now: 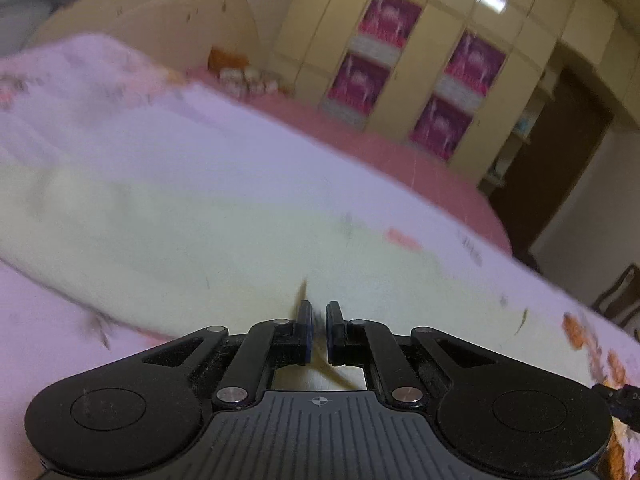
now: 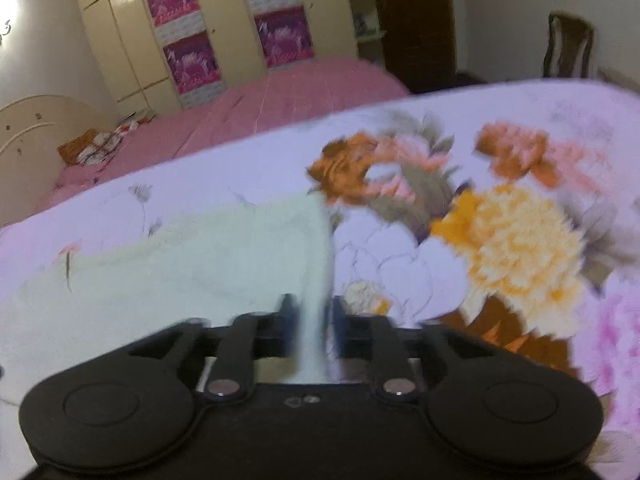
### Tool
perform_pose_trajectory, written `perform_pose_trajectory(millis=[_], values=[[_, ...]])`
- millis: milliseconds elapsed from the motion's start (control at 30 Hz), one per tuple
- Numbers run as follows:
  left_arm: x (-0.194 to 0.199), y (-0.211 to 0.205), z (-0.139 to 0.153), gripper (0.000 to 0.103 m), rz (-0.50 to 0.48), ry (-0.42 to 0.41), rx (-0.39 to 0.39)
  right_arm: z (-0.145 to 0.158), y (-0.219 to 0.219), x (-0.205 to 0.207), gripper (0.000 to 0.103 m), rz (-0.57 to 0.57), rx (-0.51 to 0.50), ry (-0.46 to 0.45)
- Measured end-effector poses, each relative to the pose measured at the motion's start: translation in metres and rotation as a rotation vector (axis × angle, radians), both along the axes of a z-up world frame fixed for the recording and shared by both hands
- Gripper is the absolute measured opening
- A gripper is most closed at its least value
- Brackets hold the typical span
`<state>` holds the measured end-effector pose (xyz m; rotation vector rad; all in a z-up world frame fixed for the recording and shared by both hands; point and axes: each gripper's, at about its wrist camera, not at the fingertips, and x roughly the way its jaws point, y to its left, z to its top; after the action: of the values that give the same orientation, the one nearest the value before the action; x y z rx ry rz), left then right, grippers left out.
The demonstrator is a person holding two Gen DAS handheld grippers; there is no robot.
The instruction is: Fold small clothes
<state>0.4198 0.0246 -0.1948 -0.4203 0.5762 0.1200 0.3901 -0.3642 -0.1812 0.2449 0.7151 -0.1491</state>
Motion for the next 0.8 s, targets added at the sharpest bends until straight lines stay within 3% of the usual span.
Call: perform_pose_trajectory(millis=[33,167,233,300,400,433,467,500,533,567,633,800], values=[[-0.002,-0.001,0.005,0.005,-0.015,-0.013,0.014,0.006,0.001,-0.006,0.042,0.000,-0.007,-0.029],[0.011,-0.018,0.011,0.005,-0.129,0.002,0.030,0.016,0.018,-0.016,0.041,0.073,-0.004,-0.066],[0.028,-0.026,0.003,0.006,-0.176,0.063,0.020,0.015,0.031,-0.016,0.040,0.121,-0.003,-0.051],[0.039,-0.029,-0.010,0.017,-0.165,0.136,0.055,0.010,0.045,-0.015,0.041,0.157,-0.005,-0.029],[0.035,-0.024,-0.011,0.020,-0.179,0.141,0.060,-0.001,0.060,-0.013,0.043,0.182,-0.069,0.040],[0.032,-0.021,-0.007,0.027,-0.187,0.154,0.059,-0.005,0.061,-0.012,0.043,0.186,-0.090,0.073],[0.027,-0.019,-0.002,0.049,-0.185,0.153,0.060,-0.003,0.061,-0.015,0.044,0.188,-0.093,0.068],[0.019,-0.015,0.003,0.063,-0.168,0.140,0.070,0.001,0.060,-0.018,0.044,0.184,-0.082,0.068],[0.013,-0.017,0.008,0.091,-0.135,0.133,0.093,0.005,0.059,-0.022,0.046,0.179,-0.061,0.059],[0.006,-0.014,0.012,0.101,-0.092,0.127,0.122,0.010,0.059,-0.026,0.047,0.182,-0.029,0.042],[-0.009,-0.004,0.020,0.101,-0.066,0.103,0.148,0.021,0.064,-0.033,0.051,0.187,0.006,0.017],[-0.035,0.033,0.026,0.101,-0.030,0.142,0.139,0.042,0.106,-0.045,0.052,0.256,0.023,-0.033]])
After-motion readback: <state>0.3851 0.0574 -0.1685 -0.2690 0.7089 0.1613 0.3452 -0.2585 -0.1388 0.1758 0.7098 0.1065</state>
